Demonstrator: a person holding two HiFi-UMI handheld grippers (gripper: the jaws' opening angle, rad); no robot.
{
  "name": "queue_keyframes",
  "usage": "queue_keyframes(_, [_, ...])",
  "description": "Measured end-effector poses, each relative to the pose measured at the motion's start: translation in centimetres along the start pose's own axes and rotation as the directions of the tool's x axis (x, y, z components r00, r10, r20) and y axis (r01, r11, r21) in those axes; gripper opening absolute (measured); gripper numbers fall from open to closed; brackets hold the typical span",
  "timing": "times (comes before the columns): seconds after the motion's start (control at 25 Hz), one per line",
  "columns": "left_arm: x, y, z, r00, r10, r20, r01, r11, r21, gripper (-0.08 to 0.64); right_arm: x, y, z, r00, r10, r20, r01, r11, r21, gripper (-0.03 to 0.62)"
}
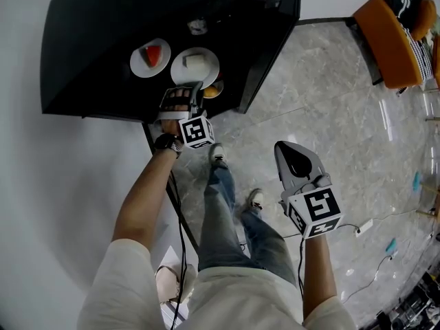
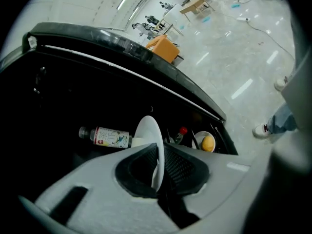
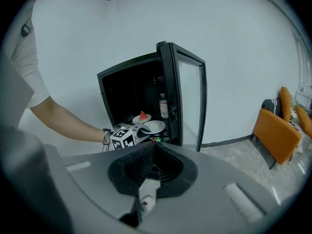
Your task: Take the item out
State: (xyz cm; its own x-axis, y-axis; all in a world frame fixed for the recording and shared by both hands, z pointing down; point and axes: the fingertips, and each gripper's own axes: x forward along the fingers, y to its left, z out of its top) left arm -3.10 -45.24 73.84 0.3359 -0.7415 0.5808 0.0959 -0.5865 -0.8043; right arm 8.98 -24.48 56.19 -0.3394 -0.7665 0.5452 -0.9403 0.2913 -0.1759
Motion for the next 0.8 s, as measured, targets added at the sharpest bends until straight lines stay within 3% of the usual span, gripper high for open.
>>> queue_keyframes(0.2, [-0.5, 1.2, -0.2, 0.995, 0.095, 0.029, -0.095, 0.995, 0.023, 0.005, 0.0, -0.1, -0.6, 1.0, 0.0, -0.006, 0.0, 1.0, 0.0, 0.008])
queue_keyframes(0.8, [-5.5, 3.3, 1.0, 0.983, 0.168, 0.079, -0.173, 0.982, 0.071, 0.009, -1.3, 0.4, 0.8, 1.0, 0.014, 0.023, -0.014, 1.0, -0.023, 0.008])
